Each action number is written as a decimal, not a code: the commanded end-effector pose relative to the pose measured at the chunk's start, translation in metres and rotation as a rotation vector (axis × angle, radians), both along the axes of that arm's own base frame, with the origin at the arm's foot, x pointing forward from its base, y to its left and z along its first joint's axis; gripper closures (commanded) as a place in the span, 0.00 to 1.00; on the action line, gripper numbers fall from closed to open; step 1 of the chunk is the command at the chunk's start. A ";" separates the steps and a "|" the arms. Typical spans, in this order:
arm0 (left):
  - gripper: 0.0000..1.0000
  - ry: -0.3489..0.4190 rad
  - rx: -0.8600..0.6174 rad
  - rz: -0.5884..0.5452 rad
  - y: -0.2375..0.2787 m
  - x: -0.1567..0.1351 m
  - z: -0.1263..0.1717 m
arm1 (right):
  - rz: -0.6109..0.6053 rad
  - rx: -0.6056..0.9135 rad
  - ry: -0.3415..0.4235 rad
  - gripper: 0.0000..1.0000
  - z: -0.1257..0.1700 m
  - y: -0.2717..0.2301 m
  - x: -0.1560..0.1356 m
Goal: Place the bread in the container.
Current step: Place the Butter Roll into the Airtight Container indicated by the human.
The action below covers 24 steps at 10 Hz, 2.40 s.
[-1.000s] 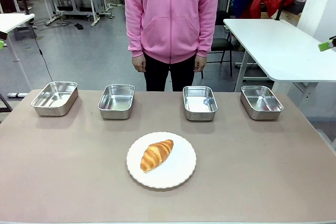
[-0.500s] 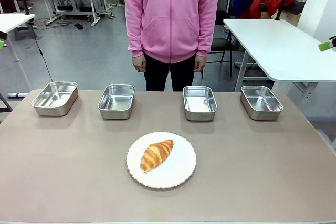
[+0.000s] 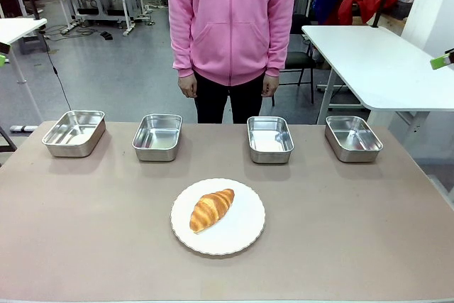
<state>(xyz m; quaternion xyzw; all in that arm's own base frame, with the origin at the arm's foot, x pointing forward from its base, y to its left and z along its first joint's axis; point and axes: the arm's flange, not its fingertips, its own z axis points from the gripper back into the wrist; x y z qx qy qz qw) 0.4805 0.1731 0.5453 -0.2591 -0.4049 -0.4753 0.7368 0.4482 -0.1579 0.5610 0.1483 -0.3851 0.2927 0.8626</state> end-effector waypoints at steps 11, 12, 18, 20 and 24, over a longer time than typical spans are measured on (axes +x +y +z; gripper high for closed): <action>0.00 -0.001 0.006 -0.004 0.000 0.000 0.003 | 0.004 0.009 -0.006 0.00 0.000 0.000 0.001; 0.00 -0.001 0.006 -0.004 0.000 0.000 0.003 | 0.004 0.009 -0.006 0.00 0.000 0.000 0.001; 0.00 -0.001 0.006 -0.004 0.000 0.000 0.003 | 0.004 0.009 -0.006 0.00 0.000 0.000 0.001; 0.00 -0.001 0.006 -0.004 0.000 0.000 0.003 | 0.004 0.009 -0.006 0.00 0.000 0.000 0.001; 0.00 -0.001 0.006 -0.004 0.000 0.000 0.003 | 0.004 0.009 -0.006 0.00 0.000 0.000 0.001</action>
